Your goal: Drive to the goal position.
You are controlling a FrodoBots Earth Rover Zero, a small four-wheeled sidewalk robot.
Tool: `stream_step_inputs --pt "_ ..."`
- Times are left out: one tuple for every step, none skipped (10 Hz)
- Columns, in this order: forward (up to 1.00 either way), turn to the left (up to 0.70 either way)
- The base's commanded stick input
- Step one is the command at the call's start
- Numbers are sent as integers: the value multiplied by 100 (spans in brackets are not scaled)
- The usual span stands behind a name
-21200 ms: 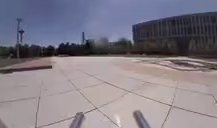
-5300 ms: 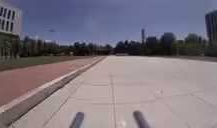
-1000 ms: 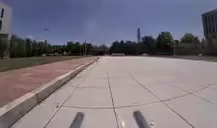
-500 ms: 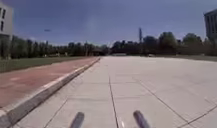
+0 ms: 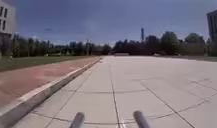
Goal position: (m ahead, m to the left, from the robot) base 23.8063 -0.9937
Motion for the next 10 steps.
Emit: stream_step_inputs --pt "100 0" --pt "100 0" --pt "100 0" --pt "100 0" --pt "100 0" --pt "100 0" --pt "100 0" --pt "100 -6" --pt "100 -27" --pt "100 -27"
